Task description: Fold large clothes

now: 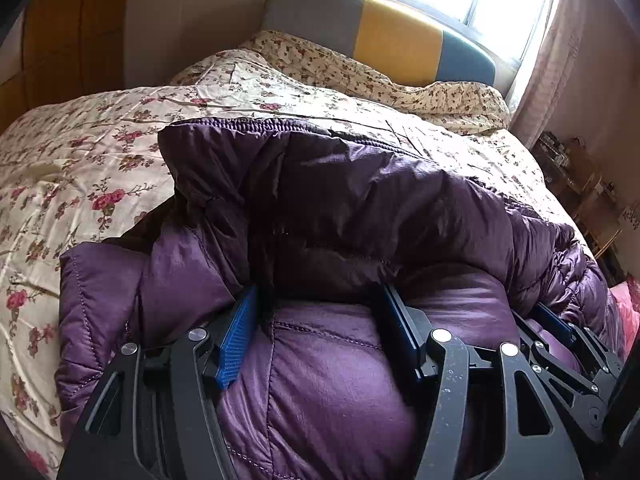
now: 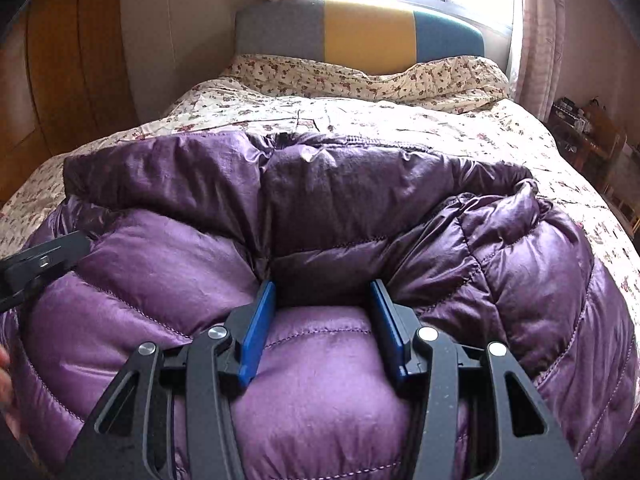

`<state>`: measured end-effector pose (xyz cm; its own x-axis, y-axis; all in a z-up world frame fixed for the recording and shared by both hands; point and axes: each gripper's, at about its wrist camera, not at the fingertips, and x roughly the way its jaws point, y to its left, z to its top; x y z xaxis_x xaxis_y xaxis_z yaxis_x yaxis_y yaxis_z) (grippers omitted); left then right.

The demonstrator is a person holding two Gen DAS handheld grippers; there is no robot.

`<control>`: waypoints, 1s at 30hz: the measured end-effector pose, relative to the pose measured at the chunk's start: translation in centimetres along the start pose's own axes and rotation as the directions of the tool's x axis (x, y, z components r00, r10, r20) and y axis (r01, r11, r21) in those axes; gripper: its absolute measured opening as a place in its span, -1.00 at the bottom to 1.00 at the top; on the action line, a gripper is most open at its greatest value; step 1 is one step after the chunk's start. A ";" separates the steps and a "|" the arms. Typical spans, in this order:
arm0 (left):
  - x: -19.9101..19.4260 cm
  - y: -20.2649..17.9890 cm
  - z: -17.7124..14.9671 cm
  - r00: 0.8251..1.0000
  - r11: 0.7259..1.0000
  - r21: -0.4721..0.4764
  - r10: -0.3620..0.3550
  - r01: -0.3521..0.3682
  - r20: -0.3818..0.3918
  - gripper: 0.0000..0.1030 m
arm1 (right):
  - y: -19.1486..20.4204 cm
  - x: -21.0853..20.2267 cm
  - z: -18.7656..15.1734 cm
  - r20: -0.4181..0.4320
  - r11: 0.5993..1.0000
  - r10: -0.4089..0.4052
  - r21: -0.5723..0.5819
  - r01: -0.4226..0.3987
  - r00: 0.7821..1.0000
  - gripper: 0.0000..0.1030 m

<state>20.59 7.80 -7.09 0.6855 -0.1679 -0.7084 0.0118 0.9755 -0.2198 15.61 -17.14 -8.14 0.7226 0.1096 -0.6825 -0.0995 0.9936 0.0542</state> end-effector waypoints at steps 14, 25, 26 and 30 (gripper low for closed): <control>-6.7 0.9 -1.5 0.997 0.999 -0.001 0.041 -0.041 0.060 0.52 | 1.0 -5.6 -0.2 0.026 0.999 0.041 -0.005 -0.041 0.999 0.22; -9.9 6.0 -3.5 0.995 0.989 -0.132 0.072 -0.063 0.063 0.52 | 0.9 -8.0 -2.4 0.039 0.999 0.045 -0.028 -0.044 0.998 0.21; -10.0 6.8 -3.9 0.997 0.987 -0.155 0.060 -0.050 0.055 0.52 | 0.8 -8.1 -2.6 0.039 0.999 0.044 -0.029 -0.042 0.998 0.21; -9.8 9.7 -5.7 0.999 0.963 -0.267 -0.037 0.040 0.019 0.52 | 0.2 -8.0 -2.9 0.033 0.999 0.044 -0.023 -0.043 0.998 0.21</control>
<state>9.88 18.08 -6.11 0.6982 -0.2010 -0.6871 -0.1554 0.8944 -0.4195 7.86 -17.88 -4.78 0.7397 0.1544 -0.6550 -0.1467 0.9869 0.0670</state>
